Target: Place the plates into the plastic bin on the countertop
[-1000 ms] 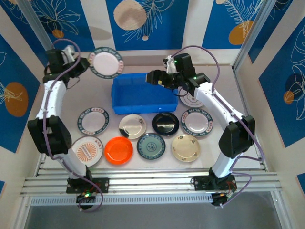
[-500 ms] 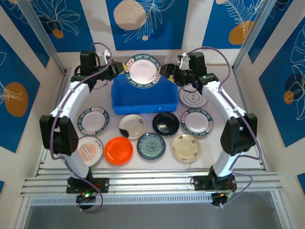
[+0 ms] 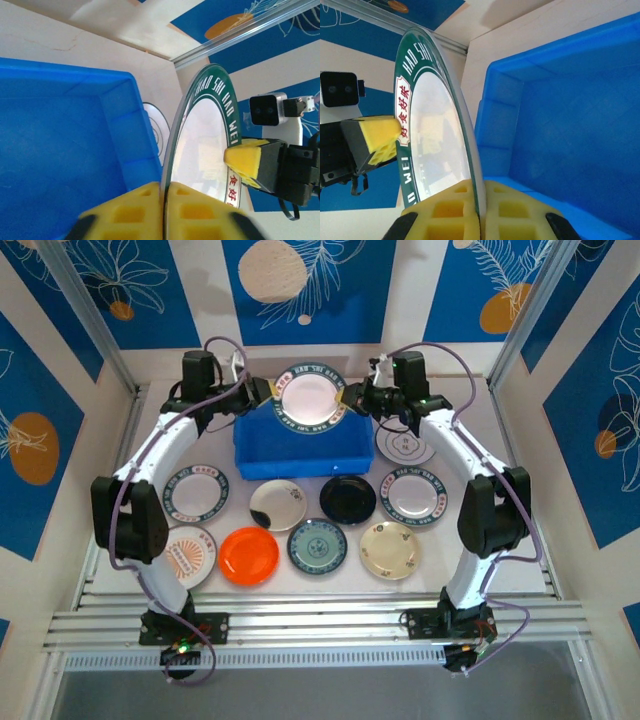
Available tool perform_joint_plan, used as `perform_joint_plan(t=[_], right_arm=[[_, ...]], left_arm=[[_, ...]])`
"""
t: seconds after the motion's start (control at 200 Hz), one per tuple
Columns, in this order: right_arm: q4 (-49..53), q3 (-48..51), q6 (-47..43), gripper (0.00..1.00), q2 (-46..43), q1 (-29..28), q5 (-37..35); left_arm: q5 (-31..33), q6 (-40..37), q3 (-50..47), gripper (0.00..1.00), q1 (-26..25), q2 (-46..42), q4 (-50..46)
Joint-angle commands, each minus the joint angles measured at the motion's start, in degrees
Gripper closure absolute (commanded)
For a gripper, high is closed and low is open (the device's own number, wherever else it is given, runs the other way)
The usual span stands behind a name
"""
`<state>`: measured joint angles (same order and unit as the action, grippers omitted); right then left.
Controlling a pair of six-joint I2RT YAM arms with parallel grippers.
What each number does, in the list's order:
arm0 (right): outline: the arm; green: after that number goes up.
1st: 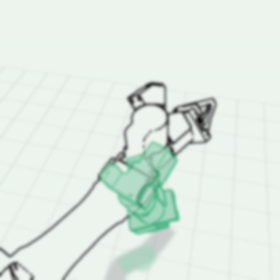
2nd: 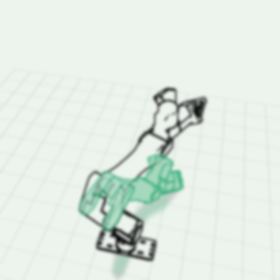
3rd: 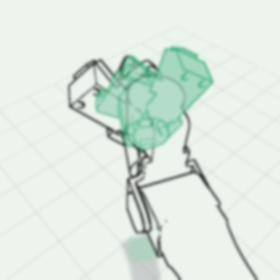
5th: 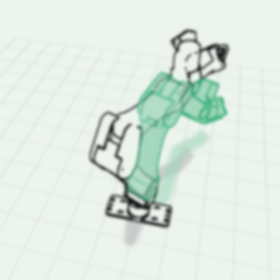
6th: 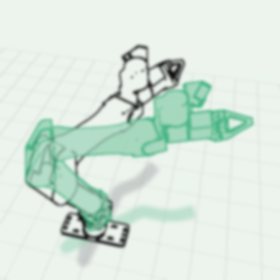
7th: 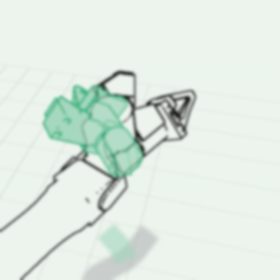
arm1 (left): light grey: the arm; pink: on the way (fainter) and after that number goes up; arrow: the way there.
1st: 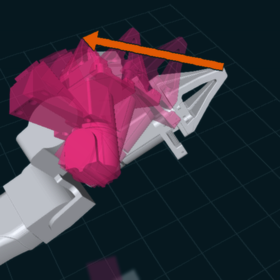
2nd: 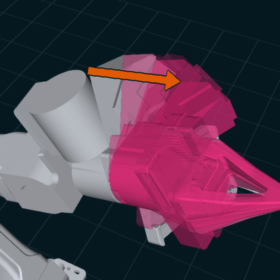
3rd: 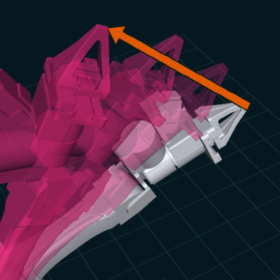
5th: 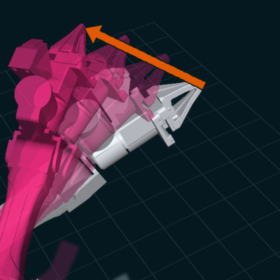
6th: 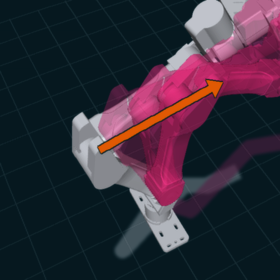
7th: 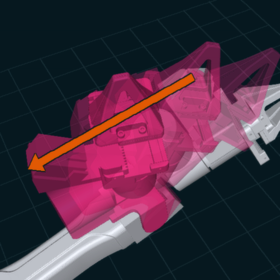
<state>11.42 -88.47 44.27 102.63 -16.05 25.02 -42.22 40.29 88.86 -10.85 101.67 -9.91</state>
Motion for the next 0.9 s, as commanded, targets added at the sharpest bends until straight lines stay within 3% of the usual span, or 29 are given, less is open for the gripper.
perform_joint_plan(t=[0.0, 0.02, 0.155, 0.28, 0.435, 0.64, 0.895], right_arm=[[1.84, -2.11, 0.29, 1.00, 2.69, -0.71, -1.03], [2.15, -2.45, 0.36, 1.00, 3.10, -0.85, -1.35], [3.44, -4.96, 0.29, 1.00, 6.56, -2.07, -3.26], [4.12, -8.25, -0.40, 1.00, 10.88, -3.24, -3.80], [3.59, -11.78, 0.22, 1.00, 16.45, -4.60, -4.49], [5.54, -19.10, -1.34, 1.00, 24.88, -6.79, -5.19], [6.20, -25.31, -2.44, 1.00, 32.24, -8.06, -3.87]], left_arm=[[5.79, -5.37, 0.00, 0.08, -0.16, -1.63, -6.31], [7.89, -6.70, 0.00, 0.00, -0.21, -1.97, -7.95], [22.42, -13.35, -0.95, 0.00, 0.09, -4.65, -15.74], [28.71, -17.00, -4.36, 0.00, 0.21, -8.81, -15.34], [28.41, -18.25, -9.84, 0.00, 0.20, -12.84, -9.57], [20.48, -21.07, -5.95, 0.00, 0.08, -10.39, -15.28], [19.77, -21.89, -9.62, 0.00, 0.03, -12.11, -12.71]])
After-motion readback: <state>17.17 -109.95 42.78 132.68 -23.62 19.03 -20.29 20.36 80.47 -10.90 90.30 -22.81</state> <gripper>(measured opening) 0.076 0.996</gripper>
